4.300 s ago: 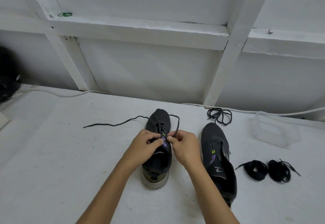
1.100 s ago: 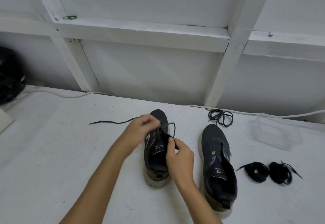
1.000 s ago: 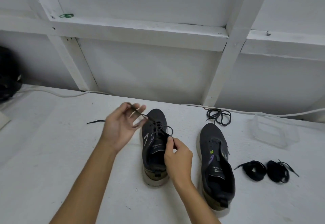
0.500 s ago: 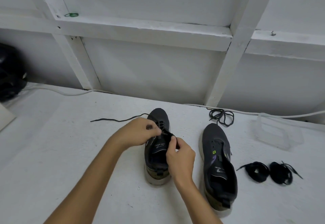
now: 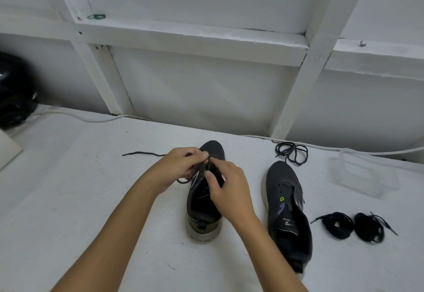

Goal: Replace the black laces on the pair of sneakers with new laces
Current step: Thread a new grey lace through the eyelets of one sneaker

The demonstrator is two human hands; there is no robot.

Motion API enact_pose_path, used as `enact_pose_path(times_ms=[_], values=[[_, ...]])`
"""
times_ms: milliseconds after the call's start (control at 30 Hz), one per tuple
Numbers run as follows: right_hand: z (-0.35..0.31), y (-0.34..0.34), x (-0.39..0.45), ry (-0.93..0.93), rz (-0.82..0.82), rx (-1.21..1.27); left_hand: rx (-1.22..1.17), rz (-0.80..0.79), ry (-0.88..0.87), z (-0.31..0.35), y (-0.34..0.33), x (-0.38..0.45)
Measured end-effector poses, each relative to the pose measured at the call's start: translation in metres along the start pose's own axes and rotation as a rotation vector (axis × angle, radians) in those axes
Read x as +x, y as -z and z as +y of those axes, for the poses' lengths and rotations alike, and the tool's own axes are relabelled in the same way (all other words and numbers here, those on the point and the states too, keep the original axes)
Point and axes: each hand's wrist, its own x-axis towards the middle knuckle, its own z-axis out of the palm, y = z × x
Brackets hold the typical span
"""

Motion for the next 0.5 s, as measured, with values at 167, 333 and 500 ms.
enact_pose_path(times_ms=[167, 333, 500], values=[[-0.012, 0.020, 0.027, -0.287, -0.022, 0.336, 0.041, 0.417, -0.071, -0.011, -0.001, 0.026], [-0.009, 0.031, 0.035, -0.763, 0.136, 0.869, 0.385, 0.682, -0.099, -0.033, -0.005, 0.028], [-0.004, 0.033, 0.035, -0.797, 0.215, 1.003, 0.412, 0.472, -0.058, -0.041, -0.025, 0.022]])
